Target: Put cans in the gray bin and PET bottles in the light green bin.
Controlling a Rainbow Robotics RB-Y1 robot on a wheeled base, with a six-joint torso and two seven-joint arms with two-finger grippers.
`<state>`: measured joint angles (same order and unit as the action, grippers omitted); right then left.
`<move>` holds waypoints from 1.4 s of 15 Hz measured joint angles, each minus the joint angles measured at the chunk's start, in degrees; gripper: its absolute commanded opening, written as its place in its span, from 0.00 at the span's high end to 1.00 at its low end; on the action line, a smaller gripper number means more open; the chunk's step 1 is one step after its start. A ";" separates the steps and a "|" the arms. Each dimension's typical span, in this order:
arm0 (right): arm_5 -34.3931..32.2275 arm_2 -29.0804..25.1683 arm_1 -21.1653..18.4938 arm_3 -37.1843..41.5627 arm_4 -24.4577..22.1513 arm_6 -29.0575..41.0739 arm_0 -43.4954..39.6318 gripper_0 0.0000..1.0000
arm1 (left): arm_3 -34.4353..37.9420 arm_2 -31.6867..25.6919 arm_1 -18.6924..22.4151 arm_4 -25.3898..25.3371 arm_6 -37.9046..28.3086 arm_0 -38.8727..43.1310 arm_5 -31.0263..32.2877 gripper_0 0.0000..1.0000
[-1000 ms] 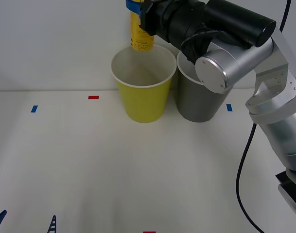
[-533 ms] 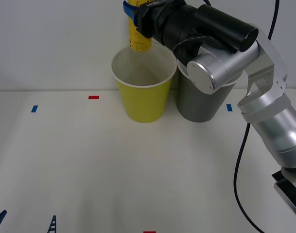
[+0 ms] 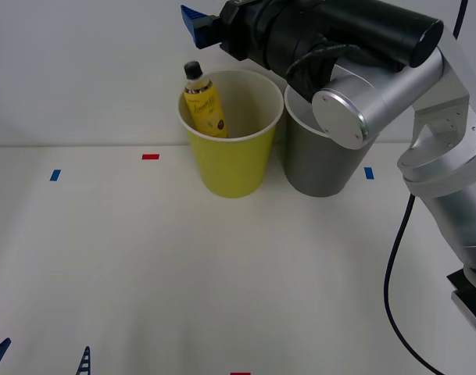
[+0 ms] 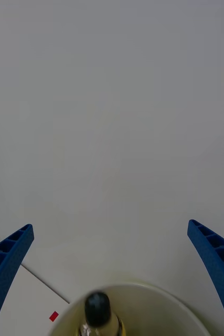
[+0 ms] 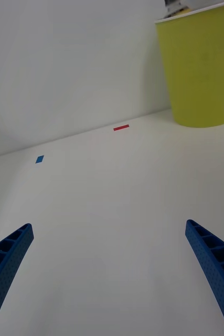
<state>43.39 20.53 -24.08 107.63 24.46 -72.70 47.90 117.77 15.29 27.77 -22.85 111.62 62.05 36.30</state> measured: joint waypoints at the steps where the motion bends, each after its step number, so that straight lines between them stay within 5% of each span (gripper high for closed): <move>1: 2.46 -1.14 -0.89 2.30 2.14 0.38 -0.04 0.00 | 0.00 0.00 0.00 0.00 0.00 0.00 0.00 0.00; 5: 4.14 -7.02 -5.82 8.87 9.14 1.59 -2.89 0.00 | 0.00 0.00 0.00 0.00 0.00 0.00 0.00 0.00; 14: 4.21 -23.27 -15.79 35.76 9.81 4.80 -32.67 0.00 | 0.00 0.00 0.00 -0.01 0.00 0.00 0.00 0.00; 18: 3.81 -34.78 -15.16 41.97 9.75 6.19 -49.36 0.00 | 0.00 0.00 0.00 -0.01 0.00 0.00 0.00 0.00; 21: -1.03 -38.45 -11.36 42.30 8.70 6.43 -59.99 0.00 | 0.00 0.00 0.00 -0.01 0.00 0.00 0.00 0.00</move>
<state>42.36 -17.92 -35.44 149.93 33.16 -66.27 -12.09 117.77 15.29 27.77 -22.85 111.62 62.05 36.30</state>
